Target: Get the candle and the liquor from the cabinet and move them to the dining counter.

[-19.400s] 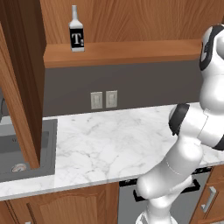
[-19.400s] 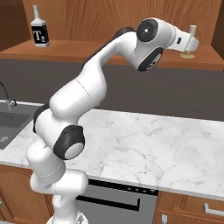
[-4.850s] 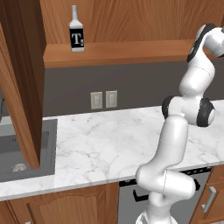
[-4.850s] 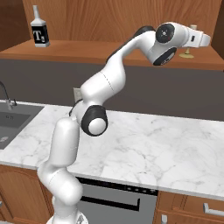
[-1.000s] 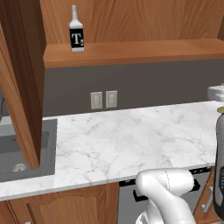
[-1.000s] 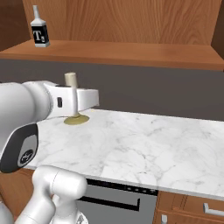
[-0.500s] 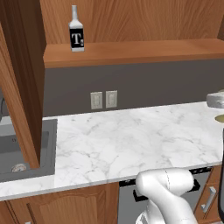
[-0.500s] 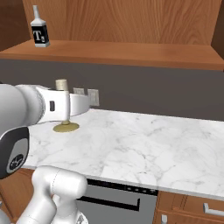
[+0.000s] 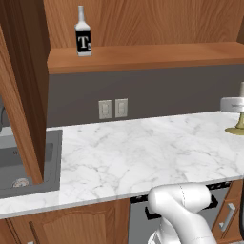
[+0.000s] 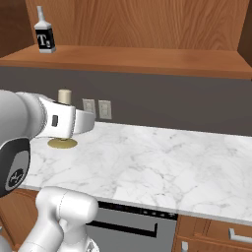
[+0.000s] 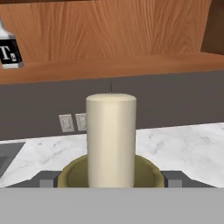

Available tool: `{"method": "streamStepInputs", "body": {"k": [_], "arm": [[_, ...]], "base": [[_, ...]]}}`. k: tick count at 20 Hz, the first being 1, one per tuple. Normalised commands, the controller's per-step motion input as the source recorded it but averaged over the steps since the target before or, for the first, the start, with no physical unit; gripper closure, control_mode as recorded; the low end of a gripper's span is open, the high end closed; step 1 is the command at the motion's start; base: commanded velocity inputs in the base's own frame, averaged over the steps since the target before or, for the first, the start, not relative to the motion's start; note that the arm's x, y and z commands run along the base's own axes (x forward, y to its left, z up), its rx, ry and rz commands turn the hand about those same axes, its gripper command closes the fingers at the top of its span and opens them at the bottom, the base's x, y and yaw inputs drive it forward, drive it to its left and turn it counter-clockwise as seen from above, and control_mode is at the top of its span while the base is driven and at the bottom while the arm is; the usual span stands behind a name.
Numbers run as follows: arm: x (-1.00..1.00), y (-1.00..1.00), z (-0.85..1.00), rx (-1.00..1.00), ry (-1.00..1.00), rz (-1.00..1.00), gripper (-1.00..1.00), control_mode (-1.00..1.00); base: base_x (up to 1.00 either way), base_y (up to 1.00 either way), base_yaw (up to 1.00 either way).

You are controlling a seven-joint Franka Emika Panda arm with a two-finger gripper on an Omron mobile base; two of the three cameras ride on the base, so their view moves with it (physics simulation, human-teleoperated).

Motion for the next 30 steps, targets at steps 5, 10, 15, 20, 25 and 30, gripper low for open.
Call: {"method": "streamStepInputs", "body": {"k": [5,10,15,20,25,30], "arm": [[0.0,0.04,-0.02,0.0,-0.04,0.0,1.0,-1.0],[0.0,0.12,0.0,0.0,-0.06,0.0,1.0,-1.0],[0.0,0.09,0.0,0.0,-0.06,0.0,1.0,-1.0],[0.0,0.05,0.0,0.0,0.0,0.0,1.0,-1.0],[0.0,0.02,0.0,0.0,0.0,-0.01,1.0,-1.0],[0.0,0.0,0.0,0.0,0.0,0.0,1.0,-1.0]], "base": [[0.0,0.0,0.0],[0.0,0.0,0.0],[0.0,0.0,0.0],[0.0,0.0,0.0],[0.0,0.0,0.0],[0.0,0.0,0.0]]}}
